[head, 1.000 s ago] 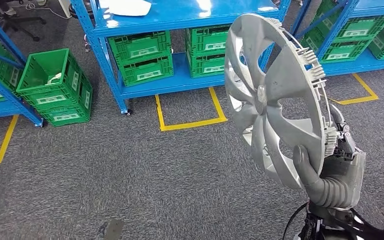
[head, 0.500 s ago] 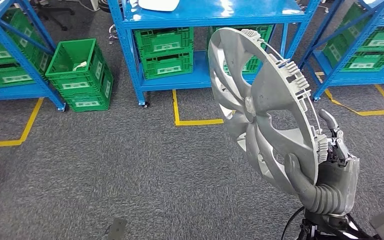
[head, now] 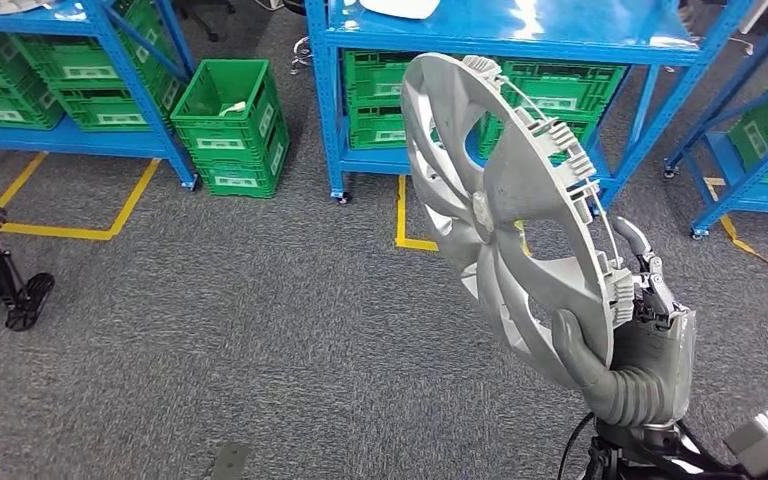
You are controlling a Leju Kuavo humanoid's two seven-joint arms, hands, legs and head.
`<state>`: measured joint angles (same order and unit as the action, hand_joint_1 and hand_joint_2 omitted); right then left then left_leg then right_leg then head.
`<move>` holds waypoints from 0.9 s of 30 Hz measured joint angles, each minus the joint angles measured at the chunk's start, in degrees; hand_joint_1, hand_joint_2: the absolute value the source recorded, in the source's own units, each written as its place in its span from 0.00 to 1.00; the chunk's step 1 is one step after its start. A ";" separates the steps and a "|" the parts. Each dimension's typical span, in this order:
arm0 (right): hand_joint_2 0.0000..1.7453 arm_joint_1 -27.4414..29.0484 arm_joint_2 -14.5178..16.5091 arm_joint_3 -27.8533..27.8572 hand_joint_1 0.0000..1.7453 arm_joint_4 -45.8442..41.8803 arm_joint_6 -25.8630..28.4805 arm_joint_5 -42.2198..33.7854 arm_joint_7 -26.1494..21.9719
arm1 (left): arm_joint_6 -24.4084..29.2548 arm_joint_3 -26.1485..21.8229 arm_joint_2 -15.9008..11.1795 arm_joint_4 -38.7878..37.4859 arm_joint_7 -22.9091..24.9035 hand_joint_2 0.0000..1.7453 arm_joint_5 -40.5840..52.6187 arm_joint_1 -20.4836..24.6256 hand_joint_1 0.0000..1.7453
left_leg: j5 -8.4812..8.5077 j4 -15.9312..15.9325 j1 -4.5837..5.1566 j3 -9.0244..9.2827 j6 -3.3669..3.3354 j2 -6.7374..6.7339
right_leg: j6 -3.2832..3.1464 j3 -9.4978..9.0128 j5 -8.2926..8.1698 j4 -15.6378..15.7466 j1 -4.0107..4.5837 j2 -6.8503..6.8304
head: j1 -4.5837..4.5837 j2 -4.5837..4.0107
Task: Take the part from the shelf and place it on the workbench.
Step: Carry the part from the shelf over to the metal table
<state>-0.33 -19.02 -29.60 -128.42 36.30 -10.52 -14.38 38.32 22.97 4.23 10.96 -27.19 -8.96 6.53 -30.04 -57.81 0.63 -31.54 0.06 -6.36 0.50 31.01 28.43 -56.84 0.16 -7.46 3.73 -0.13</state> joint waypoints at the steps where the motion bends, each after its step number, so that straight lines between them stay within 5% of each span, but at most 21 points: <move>1: 1.00 -0.02 -0.01 -0.13 1.00 -0.01 -0.49 -0.25 -0.56 | 0.11 -0.01 -0.13 0.07 0.09 1.00 -0.04 0.00 0.00 | 0.14 0.22 0.06 -0.19 -0.49 0.84 | 0.23 0.00 -0.02 -0.04 0.02 -0.85 | -0.12 0.00; 3: 1.00 -0.16 -0.02 -0.43 1.00 -0.06 -1.71 -0.77 -1.78 | 0.35 -0.02 -0.54 0.12 0.15 1.00 -0.34 -0.04 0.00 | 0.72 0.38 -0.10 -0.55 -1.42 2.74 | 0.88 0.12 0.79 -0.64 -0.26 -0.61 | -0.42 0.00; 6: 1.00 -0.31 -0.09 -0.74 1.00 -0.12 -4.04 -2.29 -3.65 | 0.61 -0.04 -1.09 0.47 -0.37 1.00 -1.71 0.14 0.00 | 1.54 0.55 -0.38 -1.03 -2.48 5.54 | 1.65 2.87 6.05 -8.34 -0.80 5.35 | -1.19 0.00; 8: 1.00 -0.40 -0.17 -0.94 1.00 -0.05 -5.47 -3.46 -4.49 | 0.62 -0.09 -1.38 0.72 -0.89 1.00 -2.76 0.17 0.00 | 1.91 0.52 -0.21 -1.33 -2.75 7.55 | 1.71 5.58 8.87 -15.23 -0.82 6.98 | -1.70 0.00; 10: 1.00 -0.59 -0.20 -1.25 1.00 0.12 -6.59 -4.09 -4.88 | 0.63 -0.24 -1.72 0.80 -1.28 1.00 -3.38 0.08 0.00 | 2.21 0.51 0.05 -1.44 -2.78 9.56 | 1.29 5.42 7.42 -15.26 -0.70 7.43 | -1.90 0.00; 13: 1.00 -1.10 -0.21 -1.65 1.00 0.25 -8.26 -4.55 -5.56 | 0.79 -0.37 -2.05 1.07 -1.82 1.00 -3.60 0.10 0.00 | 2.58 0.47 0.24 -1.57 -2.45 11.82 | -0.09 0.53 1.52 -4.21 -0.51 10.35 | -1.90 0.00; 15: 1.00 -1.57 -0.22 -1.81 1.00 0.30 -9.03 -4.76 -6.12 | 0.95 -0.38 -2.15 1.20 -2.06 1.00 -3.73 0.11 0.00 | 2.94 0.41 0.07 -2.10 -1.94 12.77 | -0.69 -0.84 0.50 -0.73 -0.39 11.80 | -1.97 0.00; 17: 1.00 -1.91 -0.21 -1.90 1.00 0.38 -9.34 -4.87 -6.33 | 1.04 -0.39 -2.31 1.22 -2.16 1.00 -3.91 0.01 0.00 | 3.26 0.37 -0.01 -2.76 -1.33 13.41 | -0.83 -0.98 0.39 0.22 -0.38 10.75 | -2.14 0.00; 19: 1.00 -2.10 -0.19 -1.92 1.00 0.48 -9.43 -4.90 -6.40 | 1.10 -0.39 -2.58 1.25 -2.23 1.00 -4.03 -0.06 0.00 | 2.08 -1.03 0.27 -3.89 -0.79 10.41 | -1.04 -1.25 0.02 1.58 -0.66 9.33 | -1.96 0.00; 21: 1.00 -2.16 -0.19 -1.91 1.00 0.61 -9.74 -4.99 -6.58 | 1.20 -0.40 -2.86 1.36 -2.38 1.00 -4.41 0.01 0.00 | -1.40 -6.39 -0.02 -6.56 -0.04 6.51 | -1.25 -1.28 -0.35 2.20 -0.83 7.84 | -1.47 0.00; 23: 1.00 -2.07 -0.17 -1.93 1.00 0.92 -10.79 -5.47 -6.97 | 1.37 -0.56 -3.11 1.47 -2.88 1.00 -5.66 -0.02 0.00 | -4.33 -13.14 -0.96 -9.67 0.86 6.00 | -1.20 -1.16 -0.34 2.06 -0.92 6.20 | -1.15 -0.01; 25: 1.00 -1.97 -0.07 -1.98 1.00 1.45 -12.41 -6.44 -7.77 | 1.49 -1.08 -3.52 1.48 -3.52 1.00 -7.39 -0.41 0.00 | -3.49 -13.98 -1.69 -9.76 1.70 5.94 | -0.79 -1.13 -0.09 1.74 -1.20 4.57 | -1.07 -0.01; 27: 1.00 -1.87 0.22 -2.00 1.00 1.99 -14.14 -7.80 -9.15 | 1.61 -1.74 -4.22 1.45 -3.73 1.00 -8.39 -0.80 0.00 | -0.21 -7.64 -2.05 -6.10 2.61 3.66 | 0.05 -1.13 0.45 1.00 -1.58 3.17 | -0.97 0.00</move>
<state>-2.20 -18.79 -31.61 -126.43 22.16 -18.32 -23.53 39.93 21.23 0.01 12.40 -30.92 -17.35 5.73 -30.25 -65.44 -1.42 -37.64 2.68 -2.70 0.55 29.88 28.89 -55.84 -1.41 -4.29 2.76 -0.13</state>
